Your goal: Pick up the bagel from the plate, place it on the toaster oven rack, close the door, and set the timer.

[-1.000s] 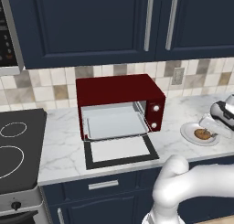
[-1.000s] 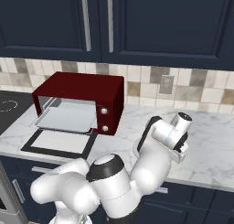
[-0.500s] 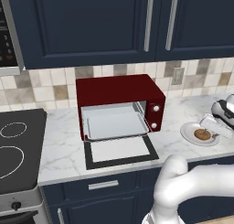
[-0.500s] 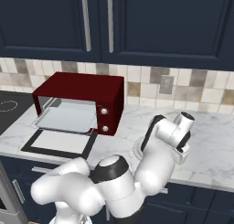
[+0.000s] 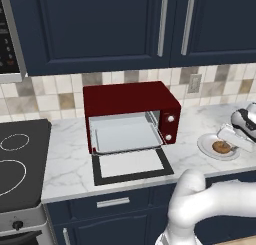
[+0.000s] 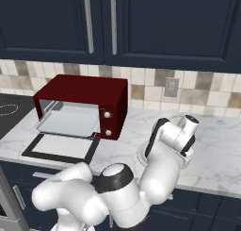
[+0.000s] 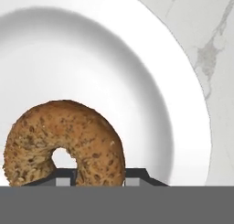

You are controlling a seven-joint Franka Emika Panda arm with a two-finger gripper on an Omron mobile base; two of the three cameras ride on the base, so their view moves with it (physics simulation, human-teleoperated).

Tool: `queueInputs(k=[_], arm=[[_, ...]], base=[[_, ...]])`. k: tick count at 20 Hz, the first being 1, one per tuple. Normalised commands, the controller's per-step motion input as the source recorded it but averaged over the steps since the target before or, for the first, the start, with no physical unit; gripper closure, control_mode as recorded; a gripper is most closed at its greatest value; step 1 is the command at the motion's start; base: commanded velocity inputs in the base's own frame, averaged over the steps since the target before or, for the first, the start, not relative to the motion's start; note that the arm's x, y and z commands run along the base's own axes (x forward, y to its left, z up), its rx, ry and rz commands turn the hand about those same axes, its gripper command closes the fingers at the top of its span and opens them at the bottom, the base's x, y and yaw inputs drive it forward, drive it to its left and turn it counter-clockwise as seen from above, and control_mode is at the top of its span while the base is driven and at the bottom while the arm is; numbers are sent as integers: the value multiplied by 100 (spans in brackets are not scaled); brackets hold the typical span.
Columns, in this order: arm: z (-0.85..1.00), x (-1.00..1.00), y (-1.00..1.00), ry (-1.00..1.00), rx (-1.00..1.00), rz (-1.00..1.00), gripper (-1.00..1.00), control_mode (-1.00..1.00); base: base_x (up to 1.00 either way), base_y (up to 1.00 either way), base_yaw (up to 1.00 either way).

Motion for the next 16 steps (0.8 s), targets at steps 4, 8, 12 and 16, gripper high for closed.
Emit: queueInputs(k=[4,8,12,16], arm=[[22,-78,17,-15,4,0,100,-100],[70,-63,4,-19,3,0,100,-100],[88,-41,11,-21,3,0,100,-100],[69,-34,47,-16,2,0,100,-100]], base=[[0,0,0],[0,0,0],[0,0,0],[0,0,0]])
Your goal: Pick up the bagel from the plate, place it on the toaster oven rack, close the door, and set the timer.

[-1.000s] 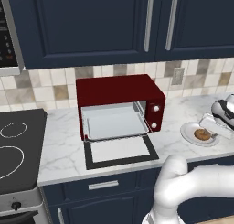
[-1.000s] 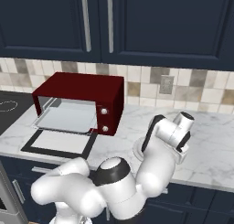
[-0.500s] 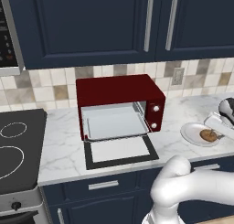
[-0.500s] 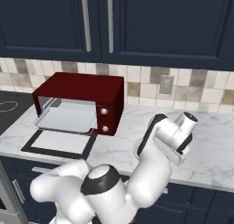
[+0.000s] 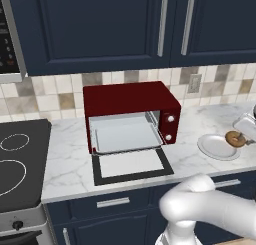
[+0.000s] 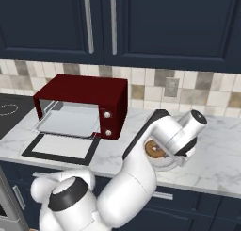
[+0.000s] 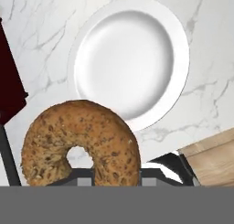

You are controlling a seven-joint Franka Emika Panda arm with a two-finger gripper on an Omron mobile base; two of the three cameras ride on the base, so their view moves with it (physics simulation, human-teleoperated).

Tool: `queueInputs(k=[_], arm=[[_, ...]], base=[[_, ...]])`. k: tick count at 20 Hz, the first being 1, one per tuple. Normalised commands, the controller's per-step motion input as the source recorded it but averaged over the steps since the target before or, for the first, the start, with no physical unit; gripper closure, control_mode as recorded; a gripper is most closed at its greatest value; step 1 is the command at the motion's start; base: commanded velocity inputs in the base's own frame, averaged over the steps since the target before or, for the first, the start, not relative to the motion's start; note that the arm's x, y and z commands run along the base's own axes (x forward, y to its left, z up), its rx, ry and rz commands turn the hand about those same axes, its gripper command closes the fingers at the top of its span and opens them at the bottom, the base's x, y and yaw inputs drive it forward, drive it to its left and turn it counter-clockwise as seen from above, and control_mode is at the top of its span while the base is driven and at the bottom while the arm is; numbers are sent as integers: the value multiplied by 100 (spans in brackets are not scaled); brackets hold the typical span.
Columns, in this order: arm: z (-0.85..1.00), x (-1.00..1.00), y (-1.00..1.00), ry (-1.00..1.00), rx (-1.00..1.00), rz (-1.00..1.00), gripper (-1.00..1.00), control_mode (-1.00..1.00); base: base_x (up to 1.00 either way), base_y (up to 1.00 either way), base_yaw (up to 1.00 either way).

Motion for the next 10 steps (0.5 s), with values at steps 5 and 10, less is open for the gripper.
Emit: queueInputs(k=[5,10], arm=[[36,-42,89,-12,0,0,100,-100],[19,-33,100,-7,0,0,100,-100]], base=[[0,0,0],[0,0,0]])
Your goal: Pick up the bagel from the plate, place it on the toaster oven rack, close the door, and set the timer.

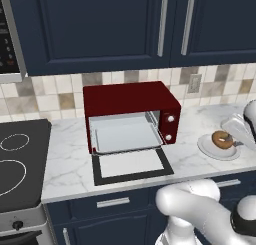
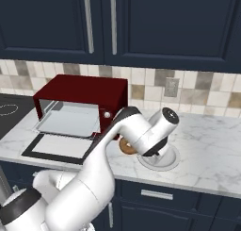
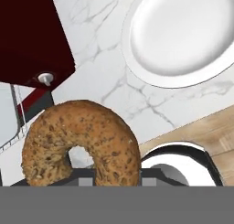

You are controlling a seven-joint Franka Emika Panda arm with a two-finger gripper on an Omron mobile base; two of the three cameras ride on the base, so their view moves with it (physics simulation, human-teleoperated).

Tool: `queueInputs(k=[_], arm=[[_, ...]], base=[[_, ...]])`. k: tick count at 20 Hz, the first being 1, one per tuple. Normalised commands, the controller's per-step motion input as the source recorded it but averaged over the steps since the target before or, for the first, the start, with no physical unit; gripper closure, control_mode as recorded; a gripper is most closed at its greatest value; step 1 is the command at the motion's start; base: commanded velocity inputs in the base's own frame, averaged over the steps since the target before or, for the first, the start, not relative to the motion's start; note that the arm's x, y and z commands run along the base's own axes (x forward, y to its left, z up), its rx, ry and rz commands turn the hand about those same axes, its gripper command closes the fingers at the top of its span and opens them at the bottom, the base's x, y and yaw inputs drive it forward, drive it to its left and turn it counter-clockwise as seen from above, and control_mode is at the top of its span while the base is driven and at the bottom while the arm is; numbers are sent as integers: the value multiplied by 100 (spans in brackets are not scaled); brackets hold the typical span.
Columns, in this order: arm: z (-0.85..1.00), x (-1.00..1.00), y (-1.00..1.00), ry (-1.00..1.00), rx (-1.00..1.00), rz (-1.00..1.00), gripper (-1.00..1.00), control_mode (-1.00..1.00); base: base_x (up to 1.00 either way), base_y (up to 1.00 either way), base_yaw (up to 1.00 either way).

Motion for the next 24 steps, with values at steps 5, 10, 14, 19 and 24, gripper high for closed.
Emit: queueInputs(k=[5,10,14,19,24], arm=[[28,0,96,-5,0,0,100,-100],[28,0,87,-3,0,0,100,-100],[21,0,81,-1,0,0,100,-100],[19,12,76,0,0,0,100,-100],[11,27,71,0,0,0,100,-100]], base=[[0,0,0],[0,0,0],[0,0,0],[0,0,0],[0,0,0]])
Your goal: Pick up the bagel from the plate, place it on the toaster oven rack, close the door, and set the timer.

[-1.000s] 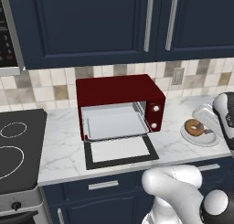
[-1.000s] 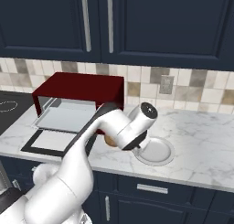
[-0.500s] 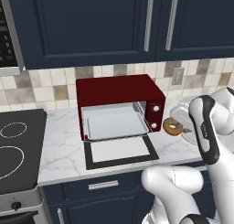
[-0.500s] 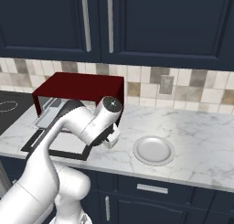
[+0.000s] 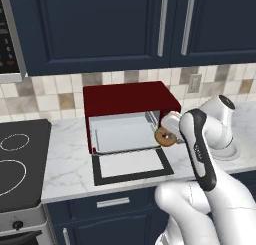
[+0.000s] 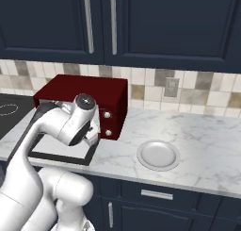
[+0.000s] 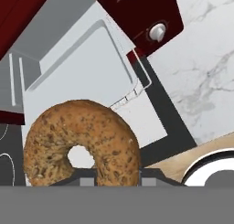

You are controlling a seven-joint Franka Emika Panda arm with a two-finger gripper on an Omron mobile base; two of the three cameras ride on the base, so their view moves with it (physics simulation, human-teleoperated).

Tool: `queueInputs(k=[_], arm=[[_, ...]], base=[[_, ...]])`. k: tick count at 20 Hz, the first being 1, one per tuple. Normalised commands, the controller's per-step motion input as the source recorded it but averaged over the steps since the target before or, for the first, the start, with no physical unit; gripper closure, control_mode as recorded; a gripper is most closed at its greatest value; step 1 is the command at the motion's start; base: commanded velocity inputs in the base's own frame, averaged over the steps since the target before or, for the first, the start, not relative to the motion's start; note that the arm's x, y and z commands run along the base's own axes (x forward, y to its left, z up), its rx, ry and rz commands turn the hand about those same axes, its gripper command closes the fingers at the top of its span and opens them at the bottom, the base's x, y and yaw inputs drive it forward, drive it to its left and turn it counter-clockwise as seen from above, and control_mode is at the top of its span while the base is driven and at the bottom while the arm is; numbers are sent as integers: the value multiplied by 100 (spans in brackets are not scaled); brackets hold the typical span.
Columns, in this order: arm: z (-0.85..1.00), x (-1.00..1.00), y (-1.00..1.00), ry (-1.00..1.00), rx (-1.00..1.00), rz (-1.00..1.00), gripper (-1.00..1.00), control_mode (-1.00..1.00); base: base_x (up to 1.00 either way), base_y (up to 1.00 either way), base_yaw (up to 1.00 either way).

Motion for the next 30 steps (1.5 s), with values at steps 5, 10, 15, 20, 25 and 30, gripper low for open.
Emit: queueInputs(k=[5,10,15,20,25,30], arm=[[10,29,68,0,0,0,100,-100],[7,31,65,0,0,0,100,-100],[0,28,48,0,0,0,100,-100],[0,27,27,0,0,0,100,-100],[0,16,2,1,0,0,100,-100],[-12,1,0,5,0,0,100,-100]], base=[[0,0,0],[0,0,0],[0,0,0],[0,0,0],[0,0,0],[0,0,0]])
